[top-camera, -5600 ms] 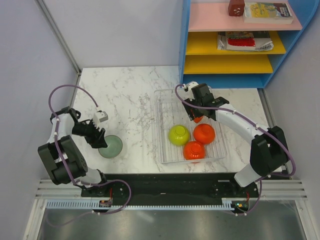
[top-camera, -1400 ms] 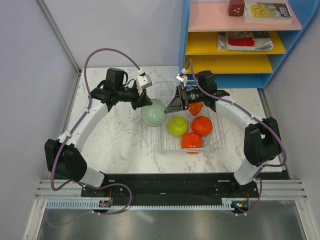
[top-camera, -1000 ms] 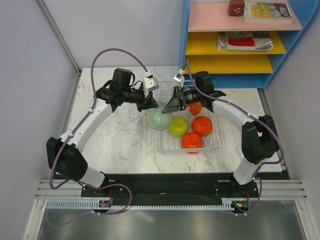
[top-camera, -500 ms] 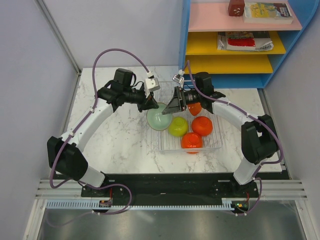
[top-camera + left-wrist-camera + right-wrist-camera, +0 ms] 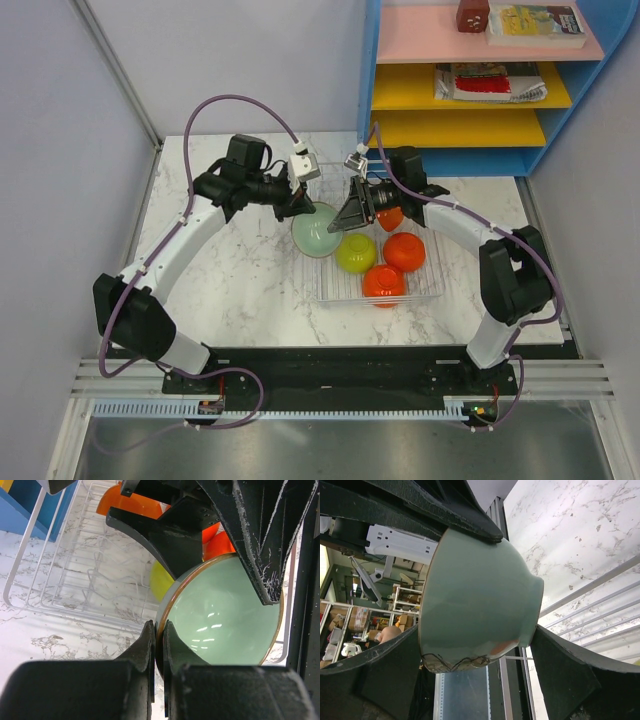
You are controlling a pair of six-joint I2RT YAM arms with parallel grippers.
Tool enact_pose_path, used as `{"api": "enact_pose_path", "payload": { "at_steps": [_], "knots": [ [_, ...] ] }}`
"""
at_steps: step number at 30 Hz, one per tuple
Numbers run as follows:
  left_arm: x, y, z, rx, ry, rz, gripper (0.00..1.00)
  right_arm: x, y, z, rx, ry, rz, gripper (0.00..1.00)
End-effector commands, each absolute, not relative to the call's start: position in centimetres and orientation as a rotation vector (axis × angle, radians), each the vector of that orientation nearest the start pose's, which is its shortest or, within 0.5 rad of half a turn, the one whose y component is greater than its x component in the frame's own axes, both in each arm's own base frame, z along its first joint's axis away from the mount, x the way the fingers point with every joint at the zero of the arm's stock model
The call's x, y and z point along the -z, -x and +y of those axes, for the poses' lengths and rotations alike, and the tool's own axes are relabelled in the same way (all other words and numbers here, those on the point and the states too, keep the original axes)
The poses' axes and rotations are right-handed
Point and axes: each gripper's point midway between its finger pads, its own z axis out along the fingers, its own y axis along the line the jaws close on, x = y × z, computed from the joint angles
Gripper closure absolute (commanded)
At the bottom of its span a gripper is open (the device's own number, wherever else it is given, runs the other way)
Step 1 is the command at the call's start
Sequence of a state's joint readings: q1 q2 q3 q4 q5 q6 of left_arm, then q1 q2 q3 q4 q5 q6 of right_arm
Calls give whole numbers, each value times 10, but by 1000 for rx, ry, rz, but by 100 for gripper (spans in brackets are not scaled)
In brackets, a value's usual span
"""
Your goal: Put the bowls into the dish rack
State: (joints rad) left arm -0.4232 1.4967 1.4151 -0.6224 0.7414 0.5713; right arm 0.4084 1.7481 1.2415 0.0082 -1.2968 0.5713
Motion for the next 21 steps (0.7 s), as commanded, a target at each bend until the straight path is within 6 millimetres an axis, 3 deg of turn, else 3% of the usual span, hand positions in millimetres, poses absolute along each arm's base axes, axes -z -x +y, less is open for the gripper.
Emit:
{"api": "enact_pose_path", "payload": {
  "at_steps": [1,8,11,13,14,17,18,20,21],
  "knots": [
    [-290,-323,-260,701,-1357,1536,98,-234,-276,309,-1925,815,2004,10],
    [-288,-323,-261,713,-1357,1544,98,-238,-277,308,-1910,822,1988,13],
    [-286,-322,-262,722,-1358,1548,98,-238,-276,308,-1909,830,1982,17],
    [-284,-322,-262,728,-1359,1552,98,-238,-276,308,-1907,834,1977,25],
    [-283,-322,-263,731,-1358,1554,98,-238,-276,308,-1905,836,1974,29],
    [-282,-322,-263,735,-1359,1557,98,-240,-275,308,-1891,847,1960,56],
    [-282,-322,-263,739,-1360,1558,98,-241,-275,308,-1886,845,1959,72],
    [-282,-321,-263,743,-1360,1556,98,-242,-275,308,-1879,849,1952,84],
    [-282,-321,-264,749,-1360,1554,98,-243,-276,307,-1876,847,1951,95]
  ]
}}
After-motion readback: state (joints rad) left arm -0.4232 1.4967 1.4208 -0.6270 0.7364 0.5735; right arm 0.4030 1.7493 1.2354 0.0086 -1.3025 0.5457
